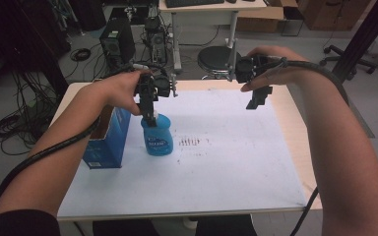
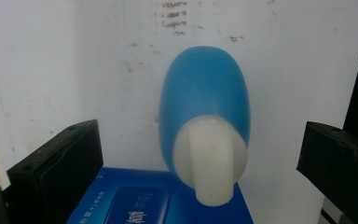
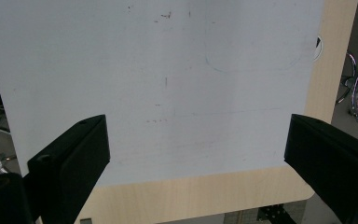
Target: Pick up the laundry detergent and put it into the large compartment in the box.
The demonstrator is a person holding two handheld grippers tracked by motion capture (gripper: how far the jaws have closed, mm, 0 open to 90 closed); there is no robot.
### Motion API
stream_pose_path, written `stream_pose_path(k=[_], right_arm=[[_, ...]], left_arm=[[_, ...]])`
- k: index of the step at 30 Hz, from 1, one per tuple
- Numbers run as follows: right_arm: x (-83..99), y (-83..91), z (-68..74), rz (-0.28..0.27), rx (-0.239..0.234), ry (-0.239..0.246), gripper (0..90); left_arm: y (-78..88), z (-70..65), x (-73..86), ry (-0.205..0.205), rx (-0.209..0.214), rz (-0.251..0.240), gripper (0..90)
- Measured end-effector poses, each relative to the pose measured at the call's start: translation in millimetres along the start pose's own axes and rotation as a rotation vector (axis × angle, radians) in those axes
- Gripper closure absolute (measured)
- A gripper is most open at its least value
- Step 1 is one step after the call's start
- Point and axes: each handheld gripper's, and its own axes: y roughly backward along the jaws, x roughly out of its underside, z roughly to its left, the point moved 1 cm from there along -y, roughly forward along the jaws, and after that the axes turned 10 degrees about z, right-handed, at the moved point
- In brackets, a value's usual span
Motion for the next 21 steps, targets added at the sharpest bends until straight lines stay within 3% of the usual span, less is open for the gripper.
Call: stream_pose_path(k=[21], right_arm=[[-7.8,-5.8,-0.1,0.007,-0.006,0.015,6.7]], left_arm=[[-26.3,-2.7,-2.8,0.0,0.006,0.021,0.2]])
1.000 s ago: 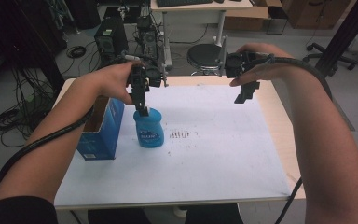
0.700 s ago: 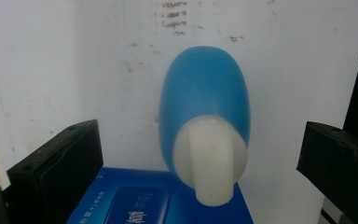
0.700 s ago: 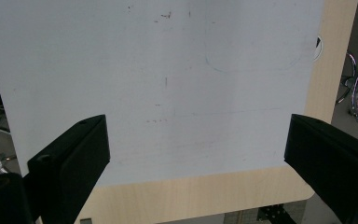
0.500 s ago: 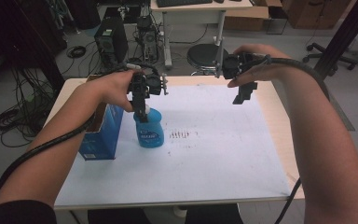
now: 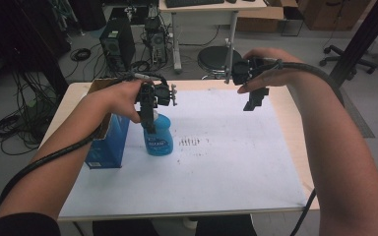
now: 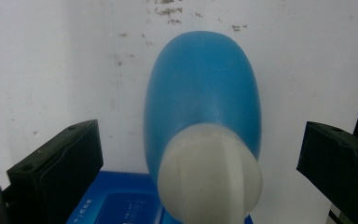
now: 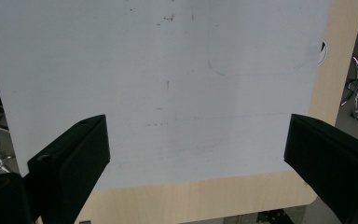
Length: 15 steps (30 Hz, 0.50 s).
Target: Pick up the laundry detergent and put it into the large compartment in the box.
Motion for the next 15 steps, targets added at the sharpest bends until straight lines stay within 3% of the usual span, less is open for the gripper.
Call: stream_pose_path(k=[15], right_arm=[[-0.1,-3.1,0.4,-0.002,-0.004,-0.003,6.8]], left_arm=[[-14.3,-0.7,-2.7,0.005,-0.016,0.019,0.2]])
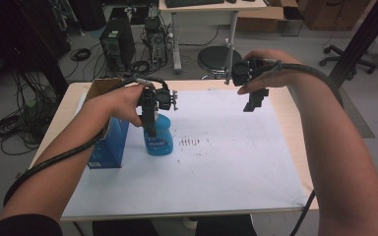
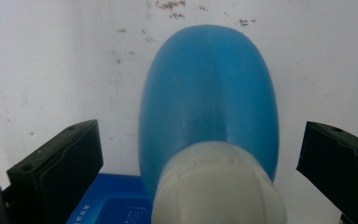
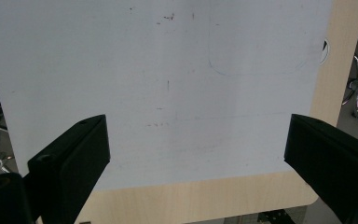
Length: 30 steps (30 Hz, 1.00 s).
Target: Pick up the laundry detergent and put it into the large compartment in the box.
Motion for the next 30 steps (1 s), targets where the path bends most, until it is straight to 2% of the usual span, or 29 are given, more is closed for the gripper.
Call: stream_pose_path(k=[30], right_arm=[[0.8,-4.9,0.0,-0.005,-0.007,-0.004,6.8]], left_arm=[[-10.4,-1.0,-3.0,-0.002,-0.048,0.001,1.5]])
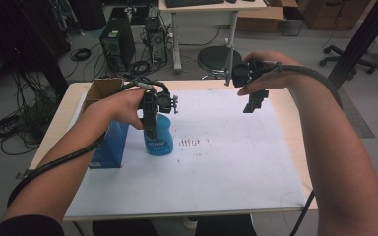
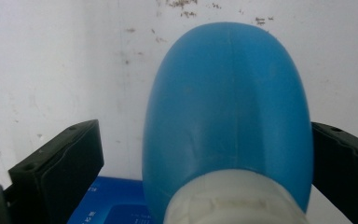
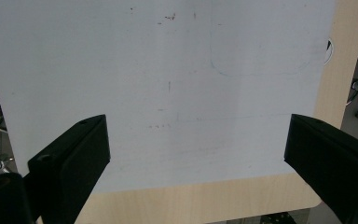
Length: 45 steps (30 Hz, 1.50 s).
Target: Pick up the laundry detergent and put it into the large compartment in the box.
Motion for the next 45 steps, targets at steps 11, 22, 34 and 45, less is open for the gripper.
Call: stream_pose_path(k=[11,22,34,45], right_arm=[[-0.9,-0.8,-0.1,0.002,0.0,-0.001,6.9],[-1.5,-2.3,0.1,-0.001,-0.004,-0.002,6.8],[-1.2,-2.2,1.1,0.001,-0.005,-0.006,6.9],[-0.8,-5.3,2.3,-0.002,-0.009,-0.006,7.0]], left_arm=[[1.3,0.0,1.0,-0.01,-0.014,-0.007,7.0],[2.1,0.5,2.0,-0.01,-0.012,0.0,15.0],[2.4,-1.5,-0.6,-0.027,-0.024,0.001,15.6],[3.9,-2.4,0.5,-0.031,-0.013,-0.003,22.2]])
